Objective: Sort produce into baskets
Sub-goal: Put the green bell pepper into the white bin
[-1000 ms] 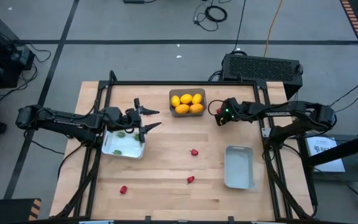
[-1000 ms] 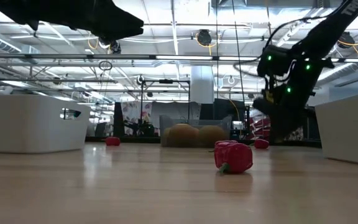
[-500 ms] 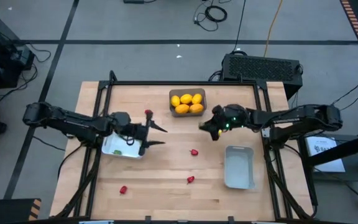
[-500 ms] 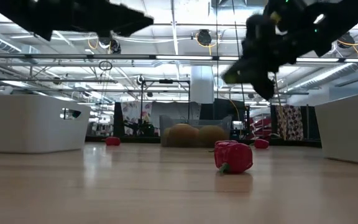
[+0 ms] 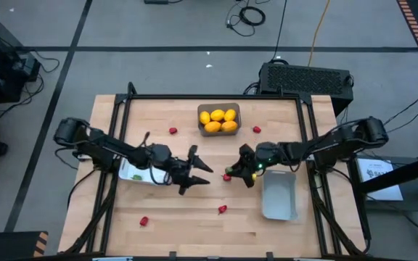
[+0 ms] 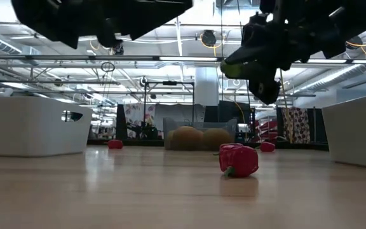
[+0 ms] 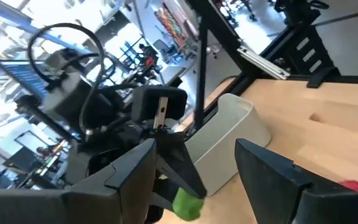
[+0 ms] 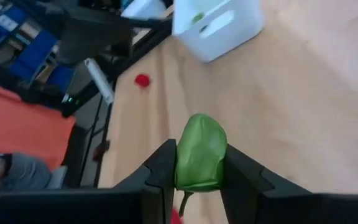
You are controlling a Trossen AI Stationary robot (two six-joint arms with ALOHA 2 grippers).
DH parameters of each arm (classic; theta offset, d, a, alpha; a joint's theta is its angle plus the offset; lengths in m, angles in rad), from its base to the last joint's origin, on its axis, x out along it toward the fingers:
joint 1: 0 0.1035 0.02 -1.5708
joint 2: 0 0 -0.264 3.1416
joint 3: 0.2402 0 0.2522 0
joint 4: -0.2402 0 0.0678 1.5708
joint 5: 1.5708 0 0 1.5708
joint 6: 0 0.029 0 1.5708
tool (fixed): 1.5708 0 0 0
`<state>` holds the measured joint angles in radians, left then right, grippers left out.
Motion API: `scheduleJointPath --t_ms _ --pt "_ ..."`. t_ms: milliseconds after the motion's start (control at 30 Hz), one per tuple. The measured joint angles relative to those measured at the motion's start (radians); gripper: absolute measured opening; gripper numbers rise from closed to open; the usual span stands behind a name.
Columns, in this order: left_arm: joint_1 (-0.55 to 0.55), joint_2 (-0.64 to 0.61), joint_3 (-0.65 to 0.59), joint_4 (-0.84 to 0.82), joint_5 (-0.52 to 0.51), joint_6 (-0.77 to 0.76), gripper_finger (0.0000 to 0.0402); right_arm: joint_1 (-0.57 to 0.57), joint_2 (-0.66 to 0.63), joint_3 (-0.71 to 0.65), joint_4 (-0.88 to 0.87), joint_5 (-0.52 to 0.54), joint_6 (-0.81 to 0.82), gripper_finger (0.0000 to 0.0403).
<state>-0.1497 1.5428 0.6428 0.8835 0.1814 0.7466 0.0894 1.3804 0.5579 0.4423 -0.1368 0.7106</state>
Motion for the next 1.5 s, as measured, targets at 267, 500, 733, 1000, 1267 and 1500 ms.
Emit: scheduleJointPath --t_ms 267,500,733,1000,1267,1500 --pt "-0.033 0.136 0.105 -0.01 -0.002 0.0 0.0226 0.118 0.082 0.088 0.012 0.002 -0.008 0.0091" --pt "-0.051 0.185 0.178 -0.114 0.009 -0.008 0.0226 0.186 0.124 0.159 0.002 0.001 -0.093 0.0091" --pt "-0.058 0.185 0.22 -0.208 0.041 -0.035 0.0226 0.193 0.119 0.17 -0.003 0.013 -0.119 0.0091" --pt "-0.06 0.186 0.22 -0.219 0.05 -0.035 0.0226 0.165 0.118 0.17 0.001 0.014 -0.125 0.0091" --pt "-0.06 0.186 0.22 -0.22 -0.002 -0.034 0.0226 0.153 0.119 0.169 0.002 0.014 -0.125 0.0091" --pt "-0.06 0.186 0.22 -0.221 -0.01 -0.035 0.0226 0.154 0.119 0.169 0.003 0.013 -0.125 0.0091"
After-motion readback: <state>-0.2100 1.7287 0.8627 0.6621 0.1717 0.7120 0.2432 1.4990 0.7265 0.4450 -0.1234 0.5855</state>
